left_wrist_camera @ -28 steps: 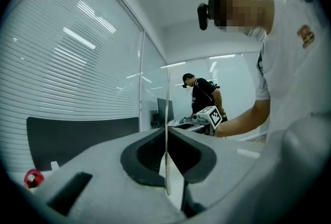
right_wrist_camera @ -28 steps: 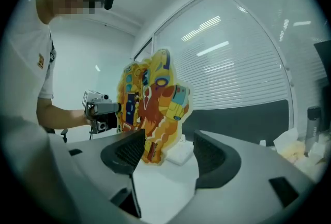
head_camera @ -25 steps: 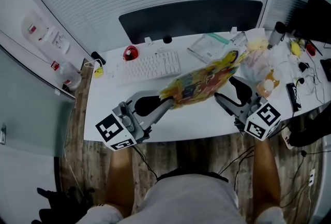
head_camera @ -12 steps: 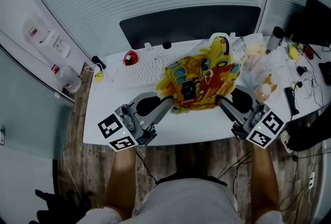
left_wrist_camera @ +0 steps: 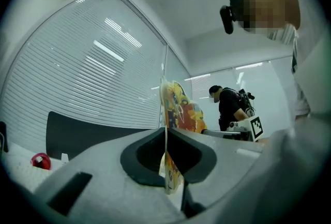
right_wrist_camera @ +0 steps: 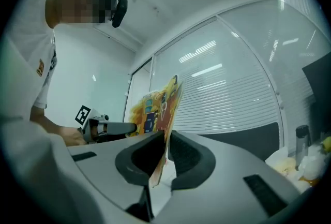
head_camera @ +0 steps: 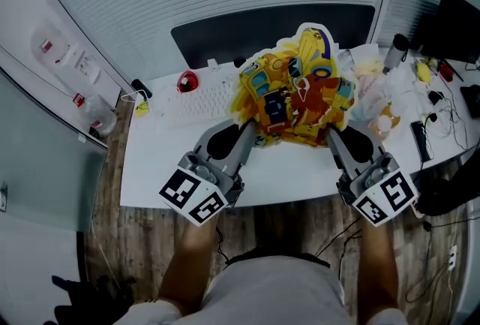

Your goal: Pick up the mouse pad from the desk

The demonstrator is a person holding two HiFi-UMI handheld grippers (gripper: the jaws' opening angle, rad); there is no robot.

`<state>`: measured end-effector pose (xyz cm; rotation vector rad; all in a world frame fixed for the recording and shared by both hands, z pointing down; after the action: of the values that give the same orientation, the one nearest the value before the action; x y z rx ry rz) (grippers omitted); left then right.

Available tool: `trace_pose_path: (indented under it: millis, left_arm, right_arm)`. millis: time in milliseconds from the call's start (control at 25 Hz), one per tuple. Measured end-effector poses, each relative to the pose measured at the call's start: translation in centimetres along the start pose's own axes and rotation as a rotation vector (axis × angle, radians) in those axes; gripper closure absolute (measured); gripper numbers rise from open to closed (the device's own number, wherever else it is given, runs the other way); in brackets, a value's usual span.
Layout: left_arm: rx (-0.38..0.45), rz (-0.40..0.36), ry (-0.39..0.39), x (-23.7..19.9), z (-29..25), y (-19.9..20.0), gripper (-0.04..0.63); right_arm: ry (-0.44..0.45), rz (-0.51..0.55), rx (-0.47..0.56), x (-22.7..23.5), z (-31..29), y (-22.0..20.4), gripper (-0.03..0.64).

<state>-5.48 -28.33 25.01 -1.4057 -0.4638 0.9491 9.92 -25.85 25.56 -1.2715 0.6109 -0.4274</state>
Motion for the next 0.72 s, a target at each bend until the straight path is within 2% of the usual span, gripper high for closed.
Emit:
trace_pose_path:
  millis: [200,720]
  left_arm:
    - [0.027,-0.025,0.034,0.4,0.1,0.2,0.572]
    - [0.065,-0.048,0.072,0.5,0.0,0.6,0.572]
  right_arm:
    - [-0.053,0.028,0.004,-0.4,0.1,0.6,0.588]
    - [-0.107,0.047,0.019,-0.7,0.1,1.1,0.597]
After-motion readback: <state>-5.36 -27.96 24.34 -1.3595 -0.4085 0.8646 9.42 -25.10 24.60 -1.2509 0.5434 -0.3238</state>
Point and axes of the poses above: the fingertips, and each gripper's own axes: z backward along the fingers, x to its right, y out of its top, the point moved 1 cm from there along z, backward along the fingers, and after that the axes turned 10 degrees about z, right-handed, at the moved point
